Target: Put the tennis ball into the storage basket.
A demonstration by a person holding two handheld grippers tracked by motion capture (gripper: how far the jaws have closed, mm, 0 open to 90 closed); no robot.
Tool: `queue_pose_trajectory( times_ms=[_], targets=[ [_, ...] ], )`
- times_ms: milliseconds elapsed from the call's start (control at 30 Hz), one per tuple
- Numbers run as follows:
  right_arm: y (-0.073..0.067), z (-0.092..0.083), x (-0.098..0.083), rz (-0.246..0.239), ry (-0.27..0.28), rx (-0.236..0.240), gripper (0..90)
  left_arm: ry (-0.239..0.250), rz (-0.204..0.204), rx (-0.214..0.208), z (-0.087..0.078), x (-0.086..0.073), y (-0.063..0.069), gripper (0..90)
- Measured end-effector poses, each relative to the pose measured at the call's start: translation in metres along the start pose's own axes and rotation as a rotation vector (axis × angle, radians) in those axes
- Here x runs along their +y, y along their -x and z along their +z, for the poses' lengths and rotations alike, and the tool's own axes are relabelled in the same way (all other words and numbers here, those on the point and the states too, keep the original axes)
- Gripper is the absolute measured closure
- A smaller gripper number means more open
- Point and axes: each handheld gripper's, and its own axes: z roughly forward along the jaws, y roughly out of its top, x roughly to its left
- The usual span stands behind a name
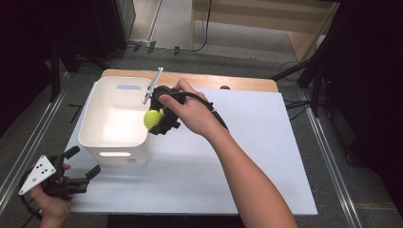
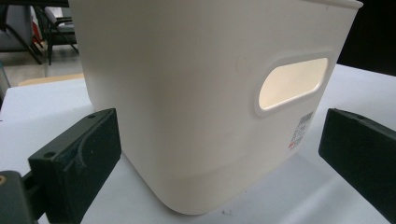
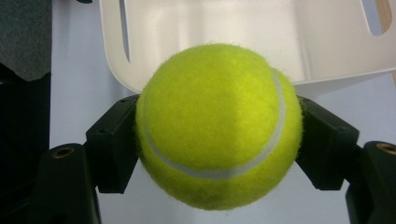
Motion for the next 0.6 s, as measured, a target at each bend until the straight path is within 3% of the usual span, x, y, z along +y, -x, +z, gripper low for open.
queue_pose_trajectory(
  times_ms=[600],
  targets=[
    [0.001, 0.008, 0.019, -0.014, 0.016, 0.007, 23.3, -0.002, 0.001, -0.003, 0.0, 0.0, 0.0, 0.0]
  ],
)
